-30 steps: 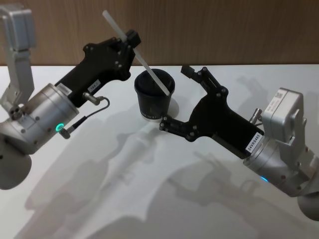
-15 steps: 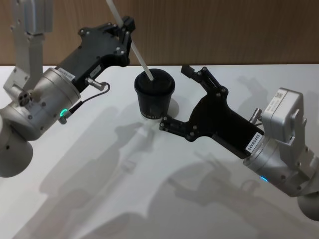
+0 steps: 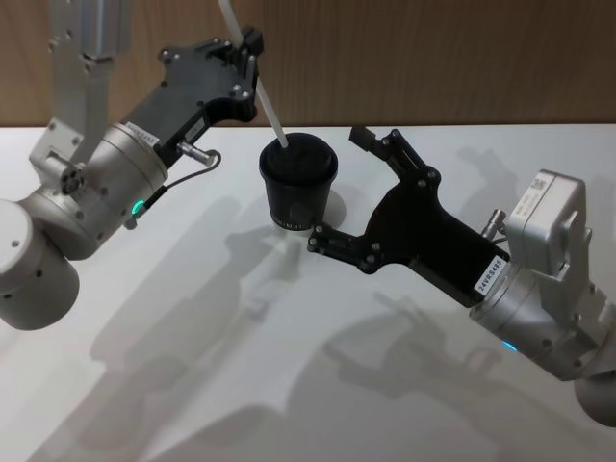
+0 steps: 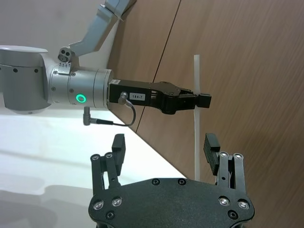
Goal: Pick up the straw with one hand, pass it to the other hand, and insert it into the cup.
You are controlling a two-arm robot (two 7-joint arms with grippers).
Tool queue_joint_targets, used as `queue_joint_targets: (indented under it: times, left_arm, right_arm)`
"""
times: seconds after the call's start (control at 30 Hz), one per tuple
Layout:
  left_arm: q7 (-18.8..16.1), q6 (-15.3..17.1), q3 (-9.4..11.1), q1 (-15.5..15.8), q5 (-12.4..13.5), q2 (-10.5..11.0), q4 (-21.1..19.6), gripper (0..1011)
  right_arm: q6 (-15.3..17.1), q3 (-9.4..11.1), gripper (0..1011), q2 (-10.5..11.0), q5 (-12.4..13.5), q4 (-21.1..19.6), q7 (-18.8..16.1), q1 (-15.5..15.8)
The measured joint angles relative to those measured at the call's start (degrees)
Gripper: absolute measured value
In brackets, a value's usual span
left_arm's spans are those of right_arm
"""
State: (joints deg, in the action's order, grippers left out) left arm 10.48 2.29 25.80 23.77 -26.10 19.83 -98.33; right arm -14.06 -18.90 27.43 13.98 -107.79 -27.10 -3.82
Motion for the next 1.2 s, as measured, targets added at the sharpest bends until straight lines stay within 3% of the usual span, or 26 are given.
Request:
queue_joint_targets:
  times: [0.6, 1.2]
  left_arm:
    - [-1.2, 0.3, 1.4, 1.9, 4.6, -1.7, 2.7, 14]
    - [-1.4, 1.3, 2.0, 2.8, 7.2, -2.8, 4.2, 14]
  right_arm:
    - [0.0, 0.0, 1001, 0.0, 0.0, 0.0, 0.0, 0.0]
    - [0.0, 0.0, 1001, 0.0, 0.0, 0.0, 0.0, 0.0]
